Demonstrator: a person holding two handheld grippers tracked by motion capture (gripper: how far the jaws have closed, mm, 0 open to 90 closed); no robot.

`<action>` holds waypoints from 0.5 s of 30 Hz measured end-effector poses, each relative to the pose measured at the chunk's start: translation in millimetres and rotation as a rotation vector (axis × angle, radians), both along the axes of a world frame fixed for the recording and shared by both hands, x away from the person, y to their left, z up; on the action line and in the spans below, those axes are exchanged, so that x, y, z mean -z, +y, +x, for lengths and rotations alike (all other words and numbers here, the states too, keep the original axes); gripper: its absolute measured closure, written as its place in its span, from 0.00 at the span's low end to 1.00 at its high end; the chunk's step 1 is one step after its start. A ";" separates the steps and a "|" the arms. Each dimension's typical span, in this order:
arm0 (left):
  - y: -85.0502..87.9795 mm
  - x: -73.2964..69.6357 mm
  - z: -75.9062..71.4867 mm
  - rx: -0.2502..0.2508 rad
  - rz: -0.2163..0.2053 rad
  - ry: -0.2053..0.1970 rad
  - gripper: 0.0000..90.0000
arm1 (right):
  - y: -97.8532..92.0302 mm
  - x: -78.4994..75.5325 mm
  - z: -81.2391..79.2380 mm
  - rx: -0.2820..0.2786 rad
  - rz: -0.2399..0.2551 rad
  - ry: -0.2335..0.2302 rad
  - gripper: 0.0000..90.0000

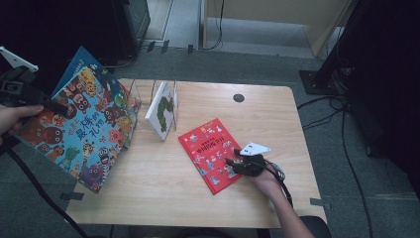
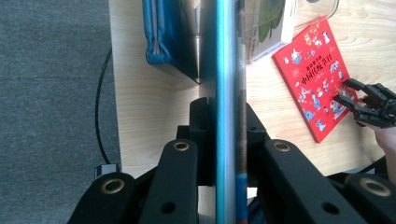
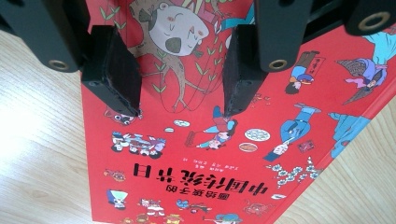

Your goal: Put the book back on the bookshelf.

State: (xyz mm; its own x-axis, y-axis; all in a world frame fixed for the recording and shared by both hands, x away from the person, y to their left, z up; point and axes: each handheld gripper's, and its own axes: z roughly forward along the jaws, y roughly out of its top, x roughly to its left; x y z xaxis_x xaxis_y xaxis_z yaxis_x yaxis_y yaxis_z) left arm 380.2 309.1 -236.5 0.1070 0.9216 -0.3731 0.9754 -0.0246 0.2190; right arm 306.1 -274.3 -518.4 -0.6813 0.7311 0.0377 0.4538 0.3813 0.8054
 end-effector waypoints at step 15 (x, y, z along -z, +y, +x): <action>3.0 -15.0 -5.8 0.009 0.017 -0.019 0.91 | 0.1 0.5 -0.4 0.000 0.000 -0.009 0.54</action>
State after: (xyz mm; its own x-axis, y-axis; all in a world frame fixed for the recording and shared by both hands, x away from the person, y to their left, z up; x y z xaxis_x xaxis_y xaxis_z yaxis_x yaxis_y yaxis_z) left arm 374.3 312.1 -221.5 0.1223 0.9267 -0.3554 0.9708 -0.0371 0.2371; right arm 305.7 -274.2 -518.9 -0.6816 0.7310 0.0322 0.4468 0.3810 0.8094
